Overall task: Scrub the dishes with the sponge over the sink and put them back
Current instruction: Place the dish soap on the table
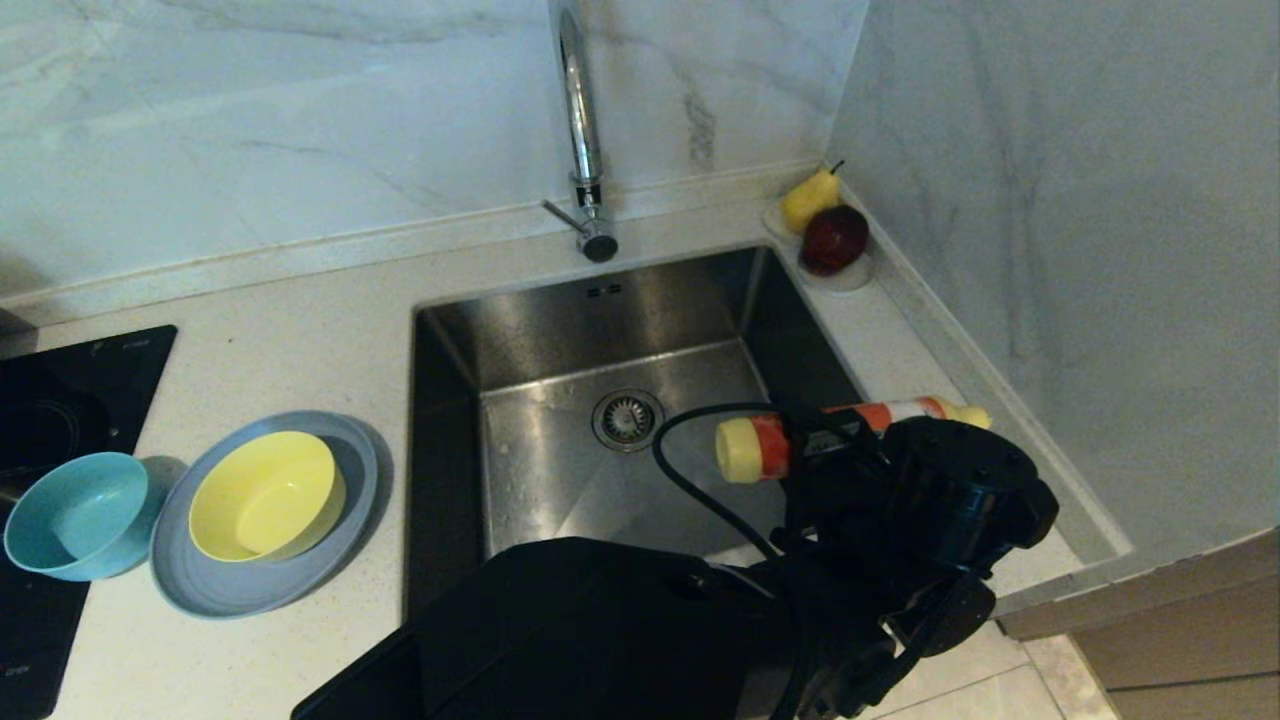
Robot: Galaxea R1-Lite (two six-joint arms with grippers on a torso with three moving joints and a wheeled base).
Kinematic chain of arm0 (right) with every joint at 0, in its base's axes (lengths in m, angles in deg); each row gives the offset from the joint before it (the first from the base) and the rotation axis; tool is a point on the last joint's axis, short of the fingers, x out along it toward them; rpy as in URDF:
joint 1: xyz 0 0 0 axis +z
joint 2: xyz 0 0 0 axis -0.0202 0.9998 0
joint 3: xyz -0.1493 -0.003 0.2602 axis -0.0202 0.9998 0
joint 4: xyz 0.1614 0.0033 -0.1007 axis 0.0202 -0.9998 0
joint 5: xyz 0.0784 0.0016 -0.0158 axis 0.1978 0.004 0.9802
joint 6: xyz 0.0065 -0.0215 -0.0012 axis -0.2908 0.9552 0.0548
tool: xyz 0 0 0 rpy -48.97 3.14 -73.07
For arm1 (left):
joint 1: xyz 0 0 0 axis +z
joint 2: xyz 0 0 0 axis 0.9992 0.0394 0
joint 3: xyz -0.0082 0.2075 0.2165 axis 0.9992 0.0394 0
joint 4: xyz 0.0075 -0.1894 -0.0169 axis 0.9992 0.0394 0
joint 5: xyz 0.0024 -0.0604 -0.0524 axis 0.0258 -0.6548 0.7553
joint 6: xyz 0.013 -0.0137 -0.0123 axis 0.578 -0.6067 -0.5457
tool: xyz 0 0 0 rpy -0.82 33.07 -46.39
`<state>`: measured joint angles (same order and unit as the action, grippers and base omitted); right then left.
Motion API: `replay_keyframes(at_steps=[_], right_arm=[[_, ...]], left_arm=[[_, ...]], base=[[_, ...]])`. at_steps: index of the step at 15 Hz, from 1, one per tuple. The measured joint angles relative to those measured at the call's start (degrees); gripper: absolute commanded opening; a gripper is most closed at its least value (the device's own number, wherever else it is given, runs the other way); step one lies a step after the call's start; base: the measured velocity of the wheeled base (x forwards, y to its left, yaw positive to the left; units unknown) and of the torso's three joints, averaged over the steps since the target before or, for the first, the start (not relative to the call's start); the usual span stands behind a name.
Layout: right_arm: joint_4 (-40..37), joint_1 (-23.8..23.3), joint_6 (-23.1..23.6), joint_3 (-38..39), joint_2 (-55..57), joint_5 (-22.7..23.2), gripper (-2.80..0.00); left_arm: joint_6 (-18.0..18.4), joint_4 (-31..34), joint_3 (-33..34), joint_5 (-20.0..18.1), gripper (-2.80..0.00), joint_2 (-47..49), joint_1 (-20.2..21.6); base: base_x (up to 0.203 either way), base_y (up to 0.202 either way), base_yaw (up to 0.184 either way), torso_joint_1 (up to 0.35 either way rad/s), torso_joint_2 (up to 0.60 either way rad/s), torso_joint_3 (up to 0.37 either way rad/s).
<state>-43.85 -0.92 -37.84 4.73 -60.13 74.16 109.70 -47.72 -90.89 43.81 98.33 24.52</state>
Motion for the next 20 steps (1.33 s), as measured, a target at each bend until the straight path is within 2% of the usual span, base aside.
replay_keyframes(at_steps=[2, 4, 9, 13, 17, 20], right_arm=[[0.01, 0.0, 0.0, 0.0, 0.0, -0.01, -2.8], [0.02, 0.0, 0.02, 0.0, 0.0, 0.01, -2.8], [0.01, 0.0, 0.0, 0.0, 0.0, 0.03, -2.8], [-0.01, 0.0, 0.0, 0.0, 0.0, -0.01, -2.8], [-0.01, 0.0, 0.02, 0.0, 0.0, -0.01, -2.8], [-0.01, 0.0, 0.0, 0.0, 0.0, -0.01, -2.8]], left_arm=[[-0.79, -0.45, 0.0, -1.47, -2.8, -1.55, 0.05], [-1.9, -0.94, 0.0, -5.8, -2.8, -3.43, 0.11], [-9.97, -0.22, -0.11, -18.97, -2.8, -8.95, 0.52], [-16.17, 0.37, -0.13, -26.61, -2.8, -13.65, 0.85], [-28.17, 2.11, -0.13, -33.59, -2.8, -17.73, 2.23], [-38.04, 7.78, -0.11, -40.93, -2.8, -21.54, 3.27]], base=[[0.0, 0.0, 0.0, 0.0, 0.0, 0.0], [0.0, 0.0, 0.0, 0.0, 0.0, 0.0], [0.0, 0.0, 0.0, 0.0, 0.0, 0.0], [0.0, 0.0, 0.0, 0.0, 0.0, 0.0], [0.0, 0.0, 0.0, 0.0, 0.0, 0.0], [0.0, 0.0, 0.0, 0.0, 0.0, 0.0]])
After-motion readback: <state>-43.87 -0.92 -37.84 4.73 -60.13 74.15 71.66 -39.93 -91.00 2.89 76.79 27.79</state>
